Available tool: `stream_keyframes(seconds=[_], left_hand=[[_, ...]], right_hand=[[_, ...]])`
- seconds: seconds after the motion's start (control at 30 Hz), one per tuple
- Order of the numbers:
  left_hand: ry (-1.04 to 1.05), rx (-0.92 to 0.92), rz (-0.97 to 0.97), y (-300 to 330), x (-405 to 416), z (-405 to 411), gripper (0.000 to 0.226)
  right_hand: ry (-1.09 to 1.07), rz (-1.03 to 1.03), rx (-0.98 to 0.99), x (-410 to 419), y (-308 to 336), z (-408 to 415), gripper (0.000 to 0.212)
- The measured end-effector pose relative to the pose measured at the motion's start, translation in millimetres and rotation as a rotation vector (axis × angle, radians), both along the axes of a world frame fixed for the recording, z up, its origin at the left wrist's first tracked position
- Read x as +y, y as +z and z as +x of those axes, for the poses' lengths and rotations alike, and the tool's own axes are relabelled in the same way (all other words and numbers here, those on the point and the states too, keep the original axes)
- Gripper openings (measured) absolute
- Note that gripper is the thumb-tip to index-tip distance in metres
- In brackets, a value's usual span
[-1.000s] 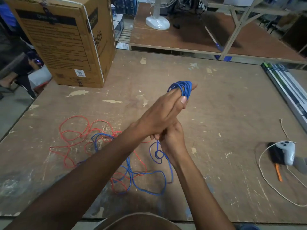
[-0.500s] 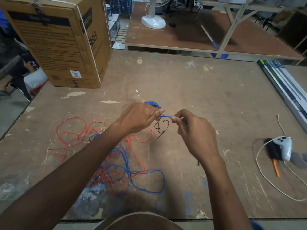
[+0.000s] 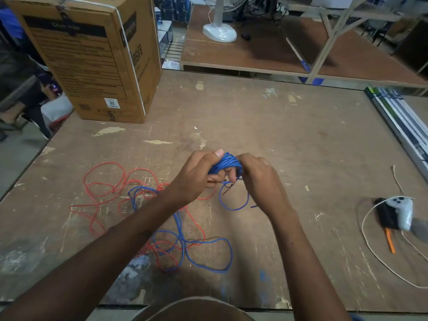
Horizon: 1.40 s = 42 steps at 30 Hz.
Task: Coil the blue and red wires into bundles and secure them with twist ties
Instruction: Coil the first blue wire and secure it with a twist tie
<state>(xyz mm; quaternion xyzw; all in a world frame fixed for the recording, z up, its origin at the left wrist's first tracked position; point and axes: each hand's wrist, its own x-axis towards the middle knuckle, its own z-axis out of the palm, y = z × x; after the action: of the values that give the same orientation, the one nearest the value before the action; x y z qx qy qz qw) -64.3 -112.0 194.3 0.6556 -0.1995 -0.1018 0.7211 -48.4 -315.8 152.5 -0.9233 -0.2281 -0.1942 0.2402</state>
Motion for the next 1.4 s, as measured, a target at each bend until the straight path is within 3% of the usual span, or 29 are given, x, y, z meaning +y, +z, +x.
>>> stream_keyframes(seconds=[0.1,0.17,0.27,0.37,0.47,0.57,0.67,0.8,0.93,1.03,1.1,1.27,1.33,1.4], left_hand=[[-0.031,0.046,-0.117,5,-6,3,0.072],[-0.023,0.049,-0.15,5,-11,5,0.069],[0.003,0.042,-0.173,12,-15,6,0.06],[0.078,-0.061,-0.171,22,-18,9,0.053],[0.223,-0.301,0.03,25,-18,16,0.045],[0.292,-0.583,0.469,8,-12,29,0.041],[0.255,-0.746,0.917,-11,-8,38,0.055],[0.223,-0.856,1.008,-32,0,29,0.044],[0.18,-0.916,1.06,-47,11,14,0.054],[0.123,-0.852,1.043,-47,14,8,0.063],[0.048,-0.761,0.984,-44,18,4,0.068],[-0.157,-0.412,0.664,-23,20,-14,0.064],[-0.194,-0.292,0.542,-18,18,-18,0.061],[-0.185,-0.201,0.436,-16,16,-20,0.06]], right_hand=[[-0.022,-0.082,0.014,23,-15,-10,0.021],[-0.004,-0.035,0.05,37,-19,-16,0.025],[0.006,0.188,0.173,51,-19,-34,0.027],[0.11,0.542,0.473,57,-18,-51,0.033],[0.158,0.659,0.704,61,-16,-63,0.035],[0.139,0.692,0.772,62,-7,-72,0.037],[0.1,0.703,0.813,52,8,-76,0.035],[0.031,0.477,0.818,22,14,-72,0.037],[0.007,0.223,0.874,-1,38,-69,0.038],[-0.066,0.135,0.728,-9,48,-66,0.047],[-0.05,0.202,0.636,-8,47,-64,0.052],[0.177,0.595,0.624,-11,34,-52,0.053],[0.254,0.829,0.72,-10,25,-46,0.063],[0.304,0.946,0.788,-9,14,-40,0.057]])
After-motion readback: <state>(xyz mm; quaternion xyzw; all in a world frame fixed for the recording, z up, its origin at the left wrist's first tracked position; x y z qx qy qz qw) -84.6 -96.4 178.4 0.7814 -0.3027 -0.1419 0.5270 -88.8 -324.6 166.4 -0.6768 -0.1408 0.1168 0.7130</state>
